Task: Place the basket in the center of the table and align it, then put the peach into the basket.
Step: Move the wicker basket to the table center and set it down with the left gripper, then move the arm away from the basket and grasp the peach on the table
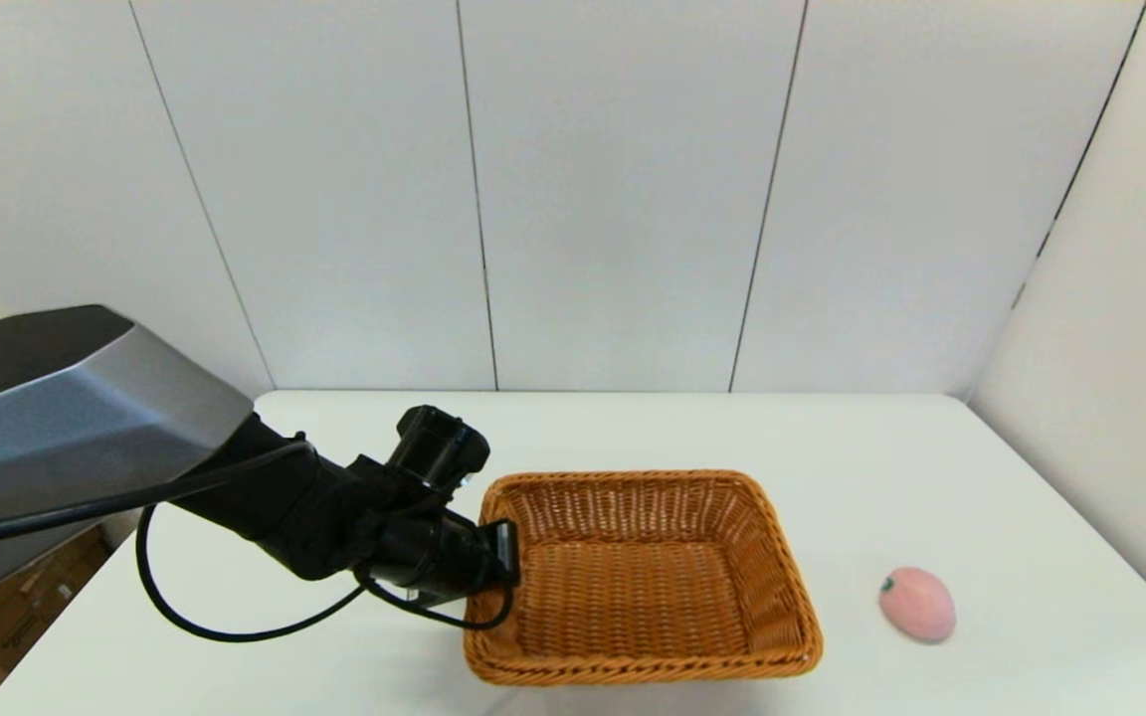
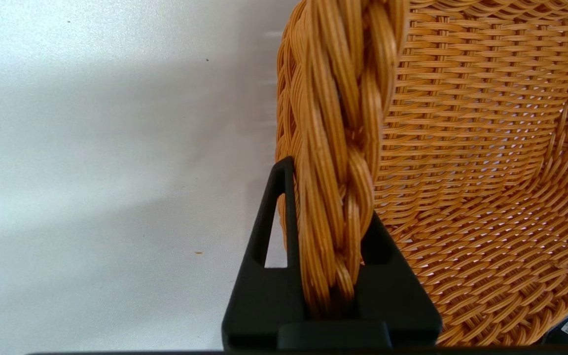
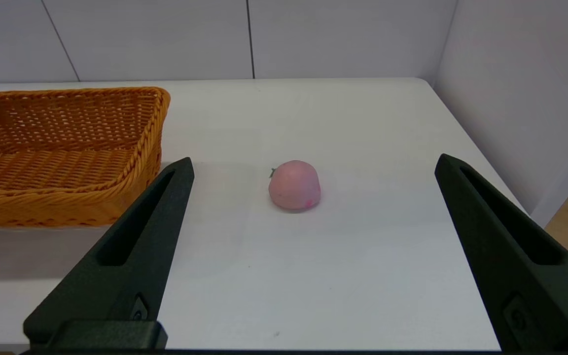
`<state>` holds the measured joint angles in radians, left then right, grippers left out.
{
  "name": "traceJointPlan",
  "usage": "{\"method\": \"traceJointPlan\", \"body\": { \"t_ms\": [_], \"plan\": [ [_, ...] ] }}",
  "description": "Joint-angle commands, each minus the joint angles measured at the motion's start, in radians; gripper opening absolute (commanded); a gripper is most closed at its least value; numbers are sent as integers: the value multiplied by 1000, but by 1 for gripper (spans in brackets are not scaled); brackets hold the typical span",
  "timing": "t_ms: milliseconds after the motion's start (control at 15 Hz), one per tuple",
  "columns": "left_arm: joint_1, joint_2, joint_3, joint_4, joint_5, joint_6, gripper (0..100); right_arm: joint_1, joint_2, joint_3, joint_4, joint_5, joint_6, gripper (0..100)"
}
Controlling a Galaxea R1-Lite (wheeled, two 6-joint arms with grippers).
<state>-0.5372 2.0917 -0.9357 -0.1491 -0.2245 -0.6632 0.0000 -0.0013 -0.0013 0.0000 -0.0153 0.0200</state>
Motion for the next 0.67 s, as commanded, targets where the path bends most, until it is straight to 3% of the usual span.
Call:
{"method": "traceJointPlan", "body": {
  "t_ms": [67, 533, 667],
  "plan": [
    [-1, 13, 8, 0, 1, 1, 100, 0, 1, 0, 0, 0, 0, 100],
    [6, -15, 8, -1, 2, 4, 100, 0, 1, 0, 0, 0, 0, 100],
    [17, -150, 9, 8, 2, 1, 100, 0, 1, 0, 0, 0, 0, 100]
  ]
}}
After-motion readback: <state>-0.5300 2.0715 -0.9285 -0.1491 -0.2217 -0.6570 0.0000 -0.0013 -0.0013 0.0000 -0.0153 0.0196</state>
